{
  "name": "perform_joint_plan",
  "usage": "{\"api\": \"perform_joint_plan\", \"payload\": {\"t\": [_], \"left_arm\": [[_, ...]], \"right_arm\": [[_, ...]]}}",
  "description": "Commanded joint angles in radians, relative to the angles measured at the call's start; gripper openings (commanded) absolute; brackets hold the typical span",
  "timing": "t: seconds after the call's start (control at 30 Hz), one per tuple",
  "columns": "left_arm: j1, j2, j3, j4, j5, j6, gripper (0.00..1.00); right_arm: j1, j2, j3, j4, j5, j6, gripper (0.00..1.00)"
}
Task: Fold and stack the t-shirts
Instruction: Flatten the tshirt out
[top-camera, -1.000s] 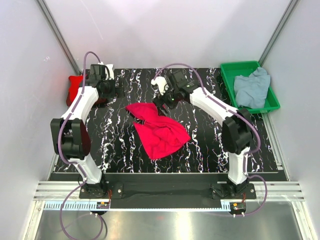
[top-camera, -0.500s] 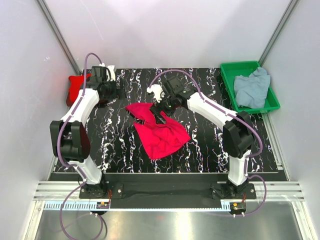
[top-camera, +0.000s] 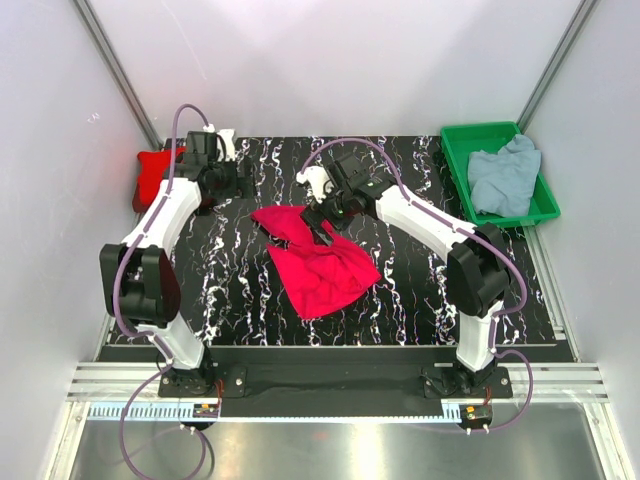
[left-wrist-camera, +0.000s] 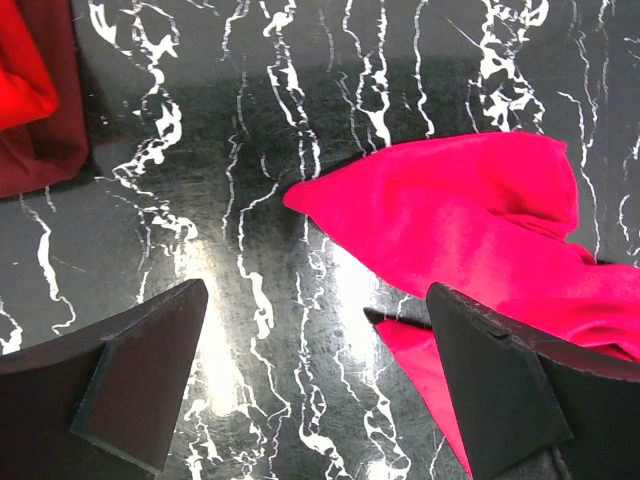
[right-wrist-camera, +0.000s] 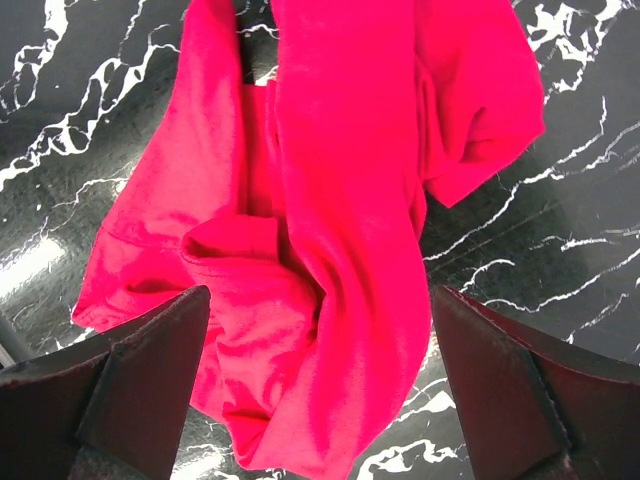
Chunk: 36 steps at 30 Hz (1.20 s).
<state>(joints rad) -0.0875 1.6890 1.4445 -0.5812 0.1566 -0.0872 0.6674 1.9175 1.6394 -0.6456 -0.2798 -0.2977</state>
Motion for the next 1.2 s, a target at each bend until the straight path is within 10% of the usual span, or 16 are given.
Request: {"api": "perform_joint_plan", "payload": {"t": [0.0,0.73,1.17], "left_arm": [[-0.017,-0.054,0.007,0.038,-0.003,0.009,0.99],[-0.187,-0.061,0.152,-0.181,-0.088,0.207,0.99],[-0.173,-0.175,-0.007,0.05,-0.192,0.176,0.99]], "right_arm": [[0.003,-0.055,0.004,0.032,0.039,0.037,1.0],[-0.011,-0.114,-0.052,0.1,0.16,0.233,1.0],[0.024,-0.068,-0.044,-0.046,-0.019,0.026,0.99]]}}
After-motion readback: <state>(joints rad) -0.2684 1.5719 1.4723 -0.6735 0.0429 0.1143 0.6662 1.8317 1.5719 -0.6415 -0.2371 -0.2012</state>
